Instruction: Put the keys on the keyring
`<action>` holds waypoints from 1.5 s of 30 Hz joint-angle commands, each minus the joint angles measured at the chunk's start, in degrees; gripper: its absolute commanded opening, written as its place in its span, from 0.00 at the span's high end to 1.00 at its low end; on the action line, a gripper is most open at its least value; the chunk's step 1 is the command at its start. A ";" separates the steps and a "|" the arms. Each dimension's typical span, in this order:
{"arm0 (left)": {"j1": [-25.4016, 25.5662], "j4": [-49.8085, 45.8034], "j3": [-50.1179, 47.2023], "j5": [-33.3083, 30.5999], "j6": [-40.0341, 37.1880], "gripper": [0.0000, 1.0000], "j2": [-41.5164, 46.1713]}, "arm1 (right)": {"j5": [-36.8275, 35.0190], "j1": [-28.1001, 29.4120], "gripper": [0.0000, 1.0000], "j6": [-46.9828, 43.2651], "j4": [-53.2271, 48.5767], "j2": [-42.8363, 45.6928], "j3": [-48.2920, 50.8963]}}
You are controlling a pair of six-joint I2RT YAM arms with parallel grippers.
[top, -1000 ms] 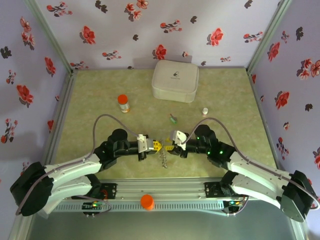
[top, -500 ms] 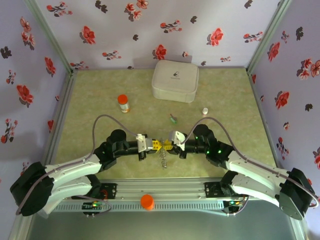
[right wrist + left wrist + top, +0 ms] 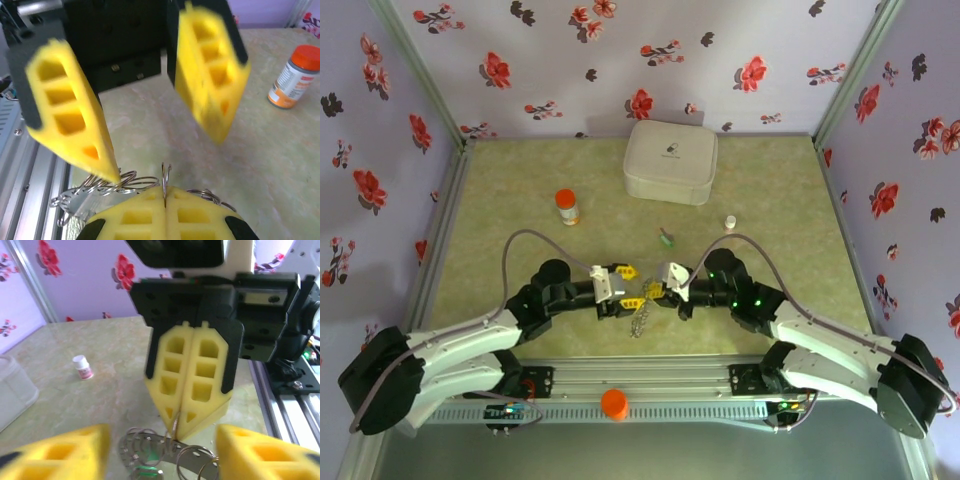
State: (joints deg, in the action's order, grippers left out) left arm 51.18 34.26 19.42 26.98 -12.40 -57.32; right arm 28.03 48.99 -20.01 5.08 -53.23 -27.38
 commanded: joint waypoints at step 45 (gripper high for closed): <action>-5.65 -42.61 62.53 -25.34 72.18 0.40 -62.47 | -10.20 0.23 1.00 -4.61 -32.89 17.42 -11.83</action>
State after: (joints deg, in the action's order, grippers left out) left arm 45.47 -11.51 79.64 -0.89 55.31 -117.95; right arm 16.69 49.01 -24.45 -29.47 -36.73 -38.30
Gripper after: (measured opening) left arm 0.599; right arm 0.050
